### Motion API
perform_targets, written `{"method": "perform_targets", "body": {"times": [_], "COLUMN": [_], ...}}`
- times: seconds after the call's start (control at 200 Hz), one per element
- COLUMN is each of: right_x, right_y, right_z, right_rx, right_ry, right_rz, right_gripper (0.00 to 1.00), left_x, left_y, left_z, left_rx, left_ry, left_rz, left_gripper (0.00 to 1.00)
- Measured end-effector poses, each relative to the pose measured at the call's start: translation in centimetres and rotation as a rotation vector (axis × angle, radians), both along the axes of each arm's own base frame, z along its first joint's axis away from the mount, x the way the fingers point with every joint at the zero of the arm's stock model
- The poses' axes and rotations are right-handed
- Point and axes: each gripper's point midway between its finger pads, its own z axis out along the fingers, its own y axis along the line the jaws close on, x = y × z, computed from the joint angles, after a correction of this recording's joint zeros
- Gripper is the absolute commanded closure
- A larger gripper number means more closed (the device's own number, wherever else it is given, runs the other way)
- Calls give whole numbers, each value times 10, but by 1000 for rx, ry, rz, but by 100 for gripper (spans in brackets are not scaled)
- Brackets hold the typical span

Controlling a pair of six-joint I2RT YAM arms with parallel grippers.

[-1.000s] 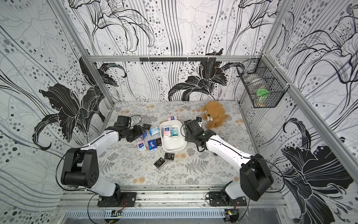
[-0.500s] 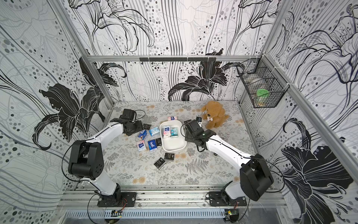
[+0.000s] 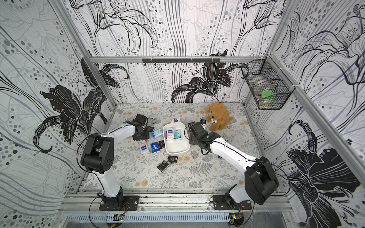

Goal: Put the pocket tissues into the storage box
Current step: Pick up the pocket tissues from the center of the board, then place the pocket tissues in the storage box.

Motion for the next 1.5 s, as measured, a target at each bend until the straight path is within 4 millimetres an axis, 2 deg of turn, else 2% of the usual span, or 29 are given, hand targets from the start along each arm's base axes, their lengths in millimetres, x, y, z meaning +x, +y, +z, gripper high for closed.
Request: {"method": "perform_targets", "body": {"times": [0.2, 0.325, 0.421, 0.556, 0.636, 0.706, 0.886, 1.086, 1.161, 1.297, 1.377, 1.497], "right_x": [-1, -1, -1, -1, -1, 0, 1, 0, -1, -2, -3, -6], "right_y": [-2, -2, -2, -2, -2, -1, 0, -5, -8, -13, -16, -20], "right_z": [4, 4, 4, 4, 5, 5, 6, -2, -3, -1, 0, -1], "right_rx": [0, 0, 0, 1, 2, 5, 11, 3, 5, 15, 20, 20], "right_ry": [-10, -10, -9, -10, -10, -14, -19, -8, -5, -11, -14, -14], "right_rz": [-4, -4, -4, -4, -4, -4, -6, -15, -25, -42, -49, -52], "right_gripper": [18, 17, 18, 18, 18, 18, 18, 17, 17, 17, 17, 17], "left_x": [2, 2, 2, 1, -2, -7, -22, -27, -26, -15, -5, 3], "left_y": [1, -3, -12, -31, -49, -72, -131, -178, -191, -215, -228, -236], "left_z": [4, 14, 34, 73, 91, 103, 118, 135, 138, 129, 118, 97], "left_rx": [6, -28, -92, -212, -266, -311, -406, -514, -544, -557, -551, -527], "left_ry": [-1, -14, -53, -136, -174, -195, -218, -269, -285, -265, -254, -224], "left_rz": [4, 11, 12, 11, -2, -30, -95, -105, -102, -104, -104, -91], "left_gripper": [74, 73, 72, 71, 70, 70, 70, 69, 69, 69, 69, 69]}}
